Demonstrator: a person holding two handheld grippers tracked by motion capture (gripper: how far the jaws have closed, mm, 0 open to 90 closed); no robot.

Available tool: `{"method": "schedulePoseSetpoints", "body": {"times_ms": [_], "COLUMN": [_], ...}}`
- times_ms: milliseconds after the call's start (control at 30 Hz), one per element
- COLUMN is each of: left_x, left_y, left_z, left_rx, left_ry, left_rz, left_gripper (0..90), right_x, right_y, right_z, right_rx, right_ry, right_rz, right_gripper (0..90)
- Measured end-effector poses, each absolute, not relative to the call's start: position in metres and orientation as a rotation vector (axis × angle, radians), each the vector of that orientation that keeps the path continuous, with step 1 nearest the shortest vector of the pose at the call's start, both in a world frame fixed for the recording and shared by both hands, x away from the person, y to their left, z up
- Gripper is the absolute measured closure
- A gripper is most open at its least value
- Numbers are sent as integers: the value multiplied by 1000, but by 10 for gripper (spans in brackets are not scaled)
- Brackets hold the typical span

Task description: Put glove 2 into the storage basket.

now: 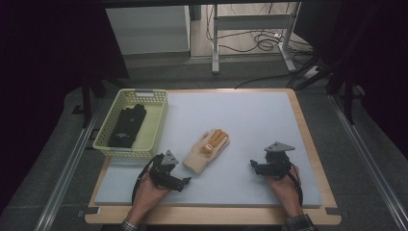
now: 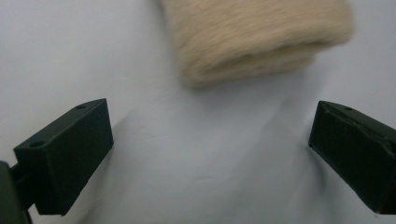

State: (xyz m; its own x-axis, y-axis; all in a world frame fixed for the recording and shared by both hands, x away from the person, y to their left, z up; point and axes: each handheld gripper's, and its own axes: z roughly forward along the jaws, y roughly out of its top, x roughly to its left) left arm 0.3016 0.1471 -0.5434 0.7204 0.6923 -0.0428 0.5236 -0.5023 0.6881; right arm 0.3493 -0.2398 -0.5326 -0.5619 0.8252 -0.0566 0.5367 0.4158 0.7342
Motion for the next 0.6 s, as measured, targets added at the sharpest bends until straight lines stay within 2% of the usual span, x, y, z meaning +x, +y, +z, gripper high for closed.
{"method": "schedulePoseSetpoints", "body": {"times_ms": [333, 600], "left_x": [328, 359], "left_y": [119, 84], "left_z": [-512, -506], "left_rx": [2212, 2267], "left_ry": [918, 940], "left_rz": [265, 288], "left_gripper": [0, 0], "right_x": [349, 349], "right_y": [-240, -240], "right_z": [-533, -533], "right_rx": [1162, 1160], "right_ry": [2260, 2260], "right_rz": [950, 949], "right_gripper": [196, 196]}}
